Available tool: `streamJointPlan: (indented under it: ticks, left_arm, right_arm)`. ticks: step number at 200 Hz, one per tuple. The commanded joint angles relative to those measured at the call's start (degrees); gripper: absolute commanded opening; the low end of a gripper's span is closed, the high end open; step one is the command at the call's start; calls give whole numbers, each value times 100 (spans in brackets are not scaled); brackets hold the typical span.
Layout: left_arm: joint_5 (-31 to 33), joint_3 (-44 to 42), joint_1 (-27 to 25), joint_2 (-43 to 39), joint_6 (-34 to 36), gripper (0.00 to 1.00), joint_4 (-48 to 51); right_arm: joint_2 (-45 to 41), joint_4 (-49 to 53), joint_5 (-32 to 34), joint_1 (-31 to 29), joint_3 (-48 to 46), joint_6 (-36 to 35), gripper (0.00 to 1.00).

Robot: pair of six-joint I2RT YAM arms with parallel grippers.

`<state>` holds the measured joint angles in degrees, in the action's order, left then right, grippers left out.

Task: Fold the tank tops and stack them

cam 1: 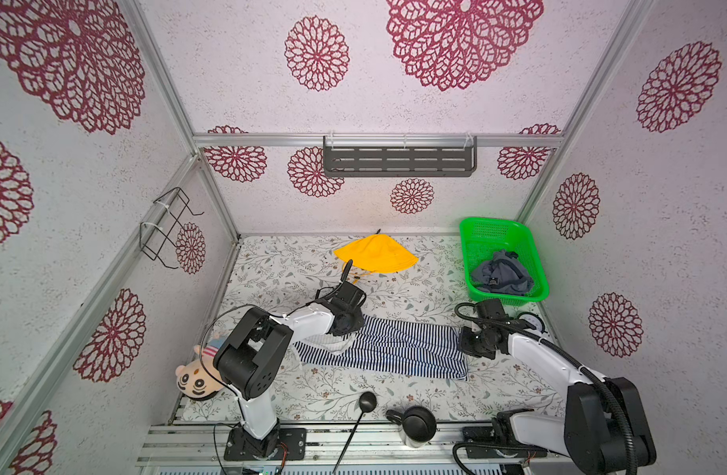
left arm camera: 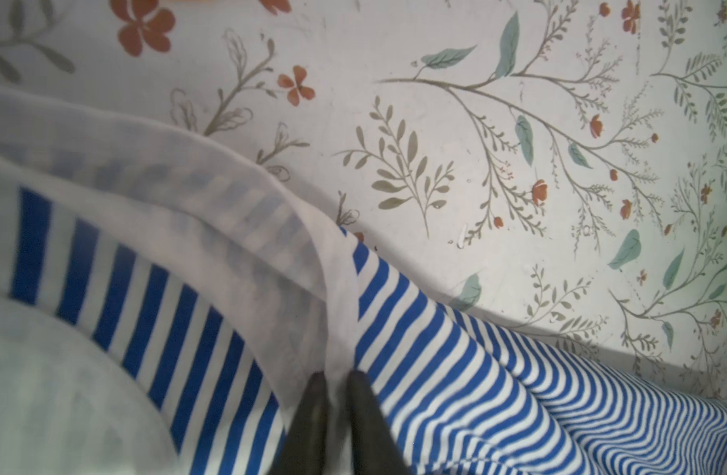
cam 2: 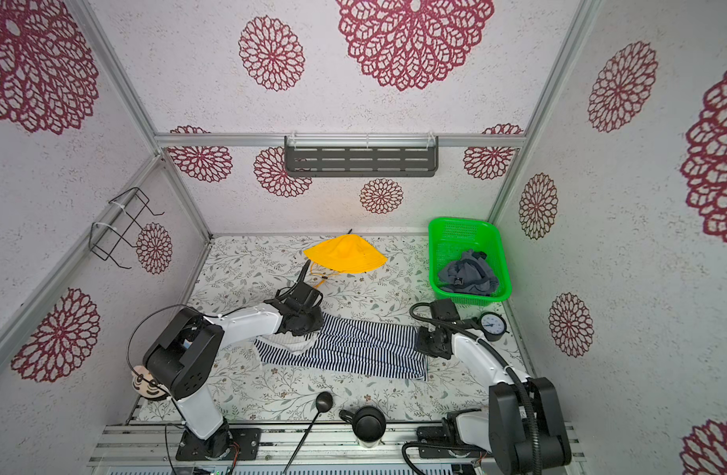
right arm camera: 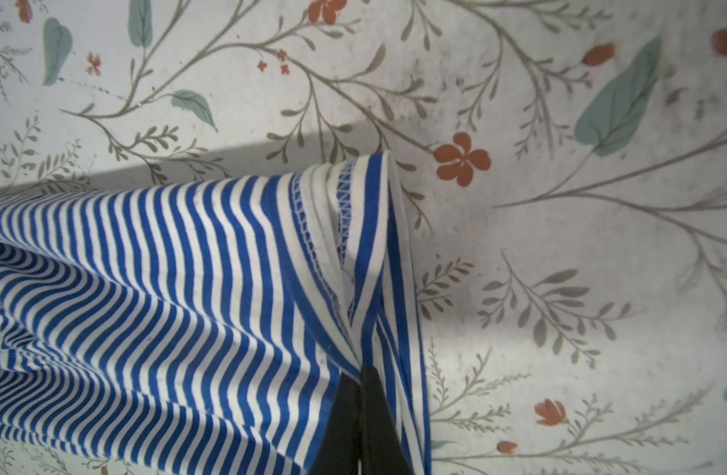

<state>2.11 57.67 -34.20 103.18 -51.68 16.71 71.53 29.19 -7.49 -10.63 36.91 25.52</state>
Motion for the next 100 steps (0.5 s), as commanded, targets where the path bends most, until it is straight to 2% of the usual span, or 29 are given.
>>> streamJointPlan:
  ticks: [1, 100]
  left_arm:
    - [82, 34, -3, 3, -9, 0, -70]
    - [461, -300, -100, -1365, -67, 0, 649]
  right_arm:
    - [-122, 104, 150, 40, 114, -21, 0]
    - [-339, 332, 197, 81, 273, -64, 0]
